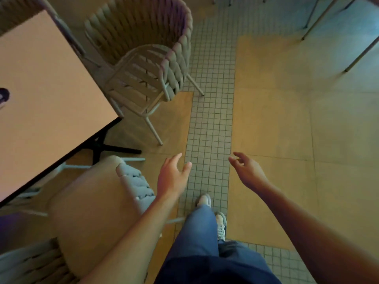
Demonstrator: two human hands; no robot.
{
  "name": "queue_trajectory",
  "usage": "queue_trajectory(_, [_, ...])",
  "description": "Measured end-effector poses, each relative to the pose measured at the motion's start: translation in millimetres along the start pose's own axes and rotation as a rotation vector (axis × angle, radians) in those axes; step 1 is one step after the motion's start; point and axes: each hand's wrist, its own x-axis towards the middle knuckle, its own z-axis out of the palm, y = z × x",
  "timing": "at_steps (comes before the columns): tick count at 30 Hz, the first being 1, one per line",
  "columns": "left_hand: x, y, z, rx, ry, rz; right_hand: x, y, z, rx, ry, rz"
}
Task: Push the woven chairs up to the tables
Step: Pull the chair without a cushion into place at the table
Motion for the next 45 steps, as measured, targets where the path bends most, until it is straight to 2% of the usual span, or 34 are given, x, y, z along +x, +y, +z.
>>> queue_trajectory(8, [143, 95, 34, -0.073, -0.062, -0.033, 123, -33, -92, -0.009, -0.002, 0.061])
queue_trajectory(15, [278, 189, 20, -0.09, -0.088, -0.082, 234, -99, -192, 0.047, 0.074, 0.033])
queue_trajectory(22, [409, 285, 29, -0.13, -0.021, -0.083, 394, -157, -255, 0.097, 0.02, -0.046])
queue_trajectory(31, [544, 383, 20, -0.239, 0.172, -0.261, 590, -259, -341, -0.034, -0.146, -0.135])
queue_trajectory(37, [626, 412, 7, -0.337, 0.313, -0.362, 701, -353, -341, -0.138, -0.246, -0.23])
queue_trajectory(41, [696, 414, -4, -0.494, 0.323, -0.417, 774, -420, -314, -0.213, -0.355, -0.256])
queue_trajectory(45, [750, 408, -33, -0.533, 0.384, -0.506, 827, -497, -283, -0.305, -0.458, -0.319])
